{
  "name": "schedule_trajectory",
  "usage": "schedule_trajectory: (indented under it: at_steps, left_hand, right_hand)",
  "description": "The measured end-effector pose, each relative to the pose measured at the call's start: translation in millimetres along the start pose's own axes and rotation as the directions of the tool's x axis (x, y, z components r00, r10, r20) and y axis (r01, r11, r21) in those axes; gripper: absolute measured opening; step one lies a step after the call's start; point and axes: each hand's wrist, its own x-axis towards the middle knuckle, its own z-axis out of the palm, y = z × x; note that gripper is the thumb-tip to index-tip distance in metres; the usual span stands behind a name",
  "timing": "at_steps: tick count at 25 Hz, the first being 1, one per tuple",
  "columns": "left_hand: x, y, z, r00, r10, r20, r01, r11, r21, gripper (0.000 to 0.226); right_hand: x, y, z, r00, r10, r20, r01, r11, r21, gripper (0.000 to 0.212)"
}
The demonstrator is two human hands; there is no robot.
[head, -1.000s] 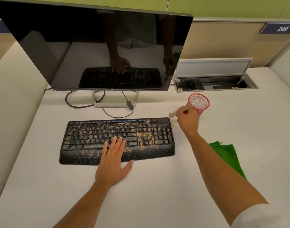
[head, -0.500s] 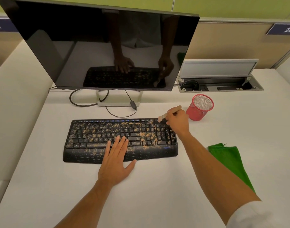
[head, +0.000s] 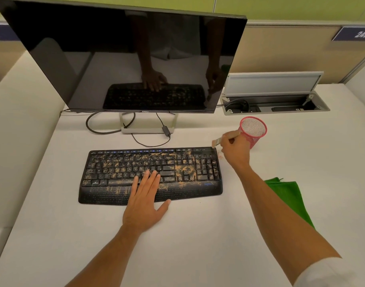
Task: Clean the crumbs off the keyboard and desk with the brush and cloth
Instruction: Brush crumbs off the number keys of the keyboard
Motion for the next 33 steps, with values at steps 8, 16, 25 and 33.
schedule_trajectory:
  at_steps: [8,16,25,33]
  left_hand:
    - [0,0,1,1.000,-0.005,0.002,0.005,1.000,0.003,0.080]
    - [0,0,0,1.000,-0.007,0.011,0.006,1.000,0.017,0.081]
    - [0,1,-2,1.000,-0.010,0.014,0.009,1.000,0.019,0.081]
    - [0,2,-2,1.000,-0.016,0.025,0.016,1.000,0.014,0.081]
  right_hand:
    - [-14,5,-15,0.991,-0.028,0.134,0.044,0.992,-0.116,0.027]
    - [-47,15,-34,0.989,0.090,0.119,-0.085,0.995,-0.044,0.030]
    - [-66,10,-59,0.950,0.120,0.288,-0.076,0.984,-0.160,0.041]
    - [-47,-6,-61,0.977,0.035,0.208,-0.006,0.991,-0.135,0.027]
